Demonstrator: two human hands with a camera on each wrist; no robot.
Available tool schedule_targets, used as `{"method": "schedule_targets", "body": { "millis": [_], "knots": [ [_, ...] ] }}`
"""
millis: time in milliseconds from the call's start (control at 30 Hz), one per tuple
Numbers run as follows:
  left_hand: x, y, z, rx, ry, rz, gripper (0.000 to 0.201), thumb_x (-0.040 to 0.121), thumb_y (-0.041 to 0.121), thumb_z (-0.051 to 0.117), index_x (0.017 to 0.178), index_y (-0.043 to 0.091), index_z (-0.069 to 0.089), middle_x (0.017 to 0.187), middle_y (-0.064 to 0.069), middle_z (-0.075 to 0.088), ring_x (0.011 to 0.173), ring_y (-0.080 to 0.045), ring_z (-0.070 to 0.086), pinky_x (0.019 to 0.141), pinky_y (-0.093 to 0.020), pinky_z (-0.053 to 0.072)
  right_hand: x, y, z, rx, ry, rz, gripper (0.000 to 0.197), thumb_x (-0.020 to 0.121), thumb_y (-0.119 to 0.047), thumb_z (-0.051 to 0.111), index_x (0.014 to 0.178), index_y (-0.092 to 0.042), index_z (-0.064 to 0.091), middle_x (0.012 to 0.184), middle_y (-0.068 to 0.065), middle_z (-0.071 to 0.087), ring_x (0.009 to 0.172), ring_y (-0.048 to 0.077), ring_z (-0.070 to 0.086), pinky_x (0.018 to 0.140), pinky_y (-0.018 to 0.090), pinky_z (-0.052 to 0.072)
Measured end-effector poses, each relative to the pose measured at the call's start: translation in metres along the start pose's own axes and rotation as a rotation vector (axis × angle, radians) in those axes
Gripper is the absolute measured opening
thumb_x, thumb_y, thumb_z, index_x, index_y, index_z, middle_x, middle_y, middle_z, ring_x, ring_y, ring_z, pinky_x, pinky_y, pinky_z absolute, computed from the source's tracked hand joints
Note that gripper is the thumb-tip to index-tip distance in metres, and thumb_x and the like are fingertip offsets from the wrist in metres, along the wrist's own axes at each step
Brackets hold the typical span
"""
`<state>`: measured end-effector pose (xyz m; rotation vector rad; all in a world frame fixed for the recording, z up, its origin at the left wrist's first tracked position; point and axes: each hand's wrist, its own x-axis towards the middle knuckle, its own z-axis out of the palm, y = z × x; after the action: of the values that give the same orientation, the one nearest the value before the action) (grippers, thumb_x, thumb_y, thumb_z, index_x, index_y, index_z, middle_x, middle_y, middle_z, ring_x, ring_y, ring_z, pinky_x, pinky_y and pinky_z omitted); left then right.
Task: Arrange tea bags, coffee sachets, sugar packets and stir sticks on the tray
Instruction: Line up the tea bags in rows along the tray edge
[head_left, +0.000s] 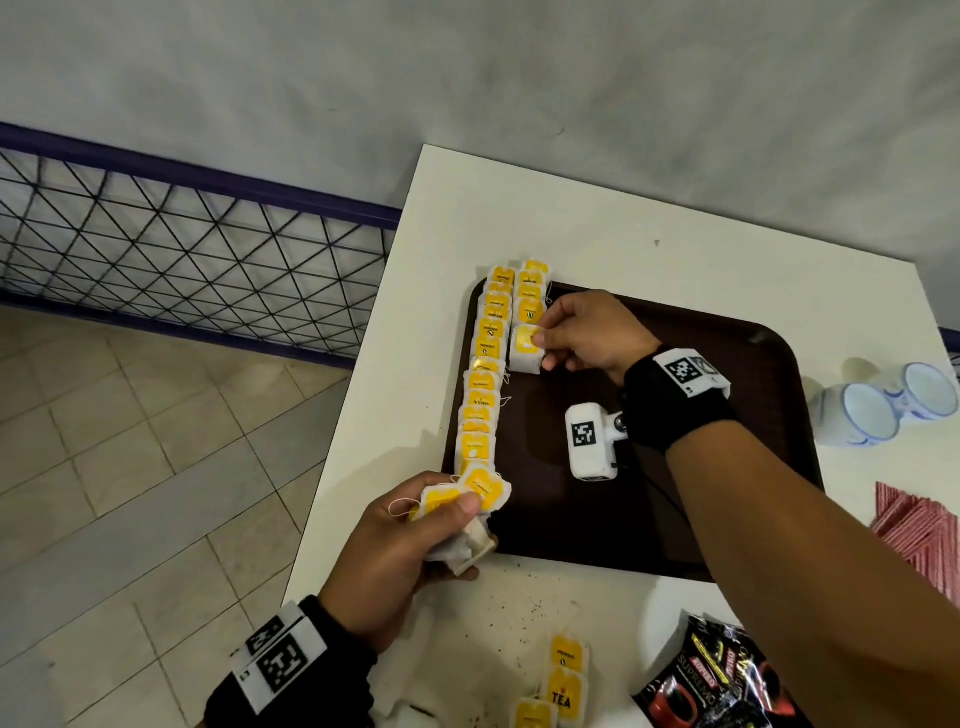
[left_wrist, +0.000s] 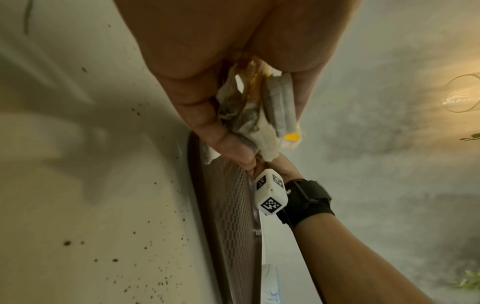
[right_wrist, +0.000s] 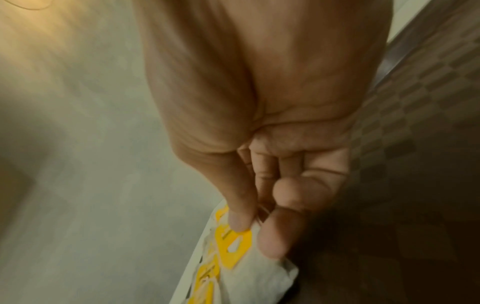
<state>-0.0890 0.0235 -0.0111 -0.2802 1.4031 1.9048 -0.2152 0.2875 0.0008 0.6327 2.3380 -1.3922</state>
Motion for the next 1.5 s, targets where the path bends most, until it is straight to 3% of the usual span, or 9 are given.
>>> {"method": "schedule_targets", "body": {
  "millis": [367,633,800,933,1067,1233,1500],
  "knots": [
    [0.004,-0.003,0.000,-0.010,-0.004,-0.031,0.029,0.079,0.030,0.072,0.103,0.014,0.075,0.100,-0.018,0.074,0.096,-0.041,0.072,0.069,-0.040,0.060,0.009,0.003,0.009,0.109,0.135,0.053,0.010,0.090,-0.004,0.068,0.091,-0.010,0.060,0.086,0.017,0.069,0.056,0.018,0.065,0.048,0.025,0.050],
    [0.005,0.001,0.003,-0.028,-0.012,-0.027,0.034,0.078,0.030,0.073,0.106,0.011,0.074,0.099,-0.018,0.074,0.098,-0.043,0.071,0.070,-0.041,0.060,0.015,0.001,0.015,0.145,0.171,0.053,0.013,0.087,0.000,0.070,0.093,-0.006,0.060,0.087,0.023,0.070,0.055,0.022,0.067,0.051,0.029,0.056],
    [0.008,0.006,0.009,-0.052,-0.022,-0.015,0.025,0.078,0.031,0.073,0.099,0.017,0.076,0.099,-0.016,0.075,0.099,-0.042,0.071,0.067,-0.036,0.059,-0.011,0.001,0.009,0.045,0.272,-0.068,0.015,0.085,-0.014,0.075,0.095,-0.010,0.066,0.082,0.007,0.073,0.058,0.015,0.066,0.044,0.024,0.048],
    [0.013,0.013,0.016,-0.093,-0.034,0.021,0.032,0.081,0.030,0.072,0.105,0.009,0.072,0.094,-0.017,0.072,0.089,-0.036,0.071,0.061,-0.034,0.056,-0.073,0.001,0.015,0.272,0.023,-0.146,0.017,0.082,-0.022,0.078,0.093,-0.010,0.072,0.074,-0.003,0.070,0.064,0.016,0.063,0.045,0.023,0.042],
    [0.019,0.021,0.026,-0.103,-0.025,0.030,0.024,0.083,0.031,0.070,0.101,0.015,0.073,0.096,-0.015,0.074,0.087,-0.032,0.074,0.060,-0.033,0.056,-0.117,0.015,0.027,0.388,-0.182,-0.178,0.029,0.074,-0.024,0.079,0.097,-0.007,0.074,0.078,0.006,0.072,0.069,0.019,0.060,0.047,0.023,0.041],
    [0.024,0.025,0.034,-0.092,-0.034,0.029,0.018,0.094,0.024,0.065,0.109,0.016,0.072,0.104,-0.017,0.075,0.092,-0.033,0.075,0.062,-0.033,0.058,-0.124,0.029,0.044,0.435,-0.074,-0.205,0.007,0.084,-0.007,0.076,0.090,-0.008,0.074,0.069,0.009,0.065,0.062,0.018,0.054,0.048,0.027,0.035],
    [0.029,0.022,0.027,-0.101,-0.013,0.009,0.015,0.093,0.023,0.066,0.105,0.018,0.073,0.099,-0.010,0.074,0.088,-0.033,0.076,0.061,-0.033,0.057,-0.110,0.026,0.032,0.563,0.039,-0.186,0.006,0.085,0.002,0.071,0.084,-0.004,0.070,0.063,0.012,0.064,0.053,0.016,0.055,0.041,0.020,0.037]
  ]
}}
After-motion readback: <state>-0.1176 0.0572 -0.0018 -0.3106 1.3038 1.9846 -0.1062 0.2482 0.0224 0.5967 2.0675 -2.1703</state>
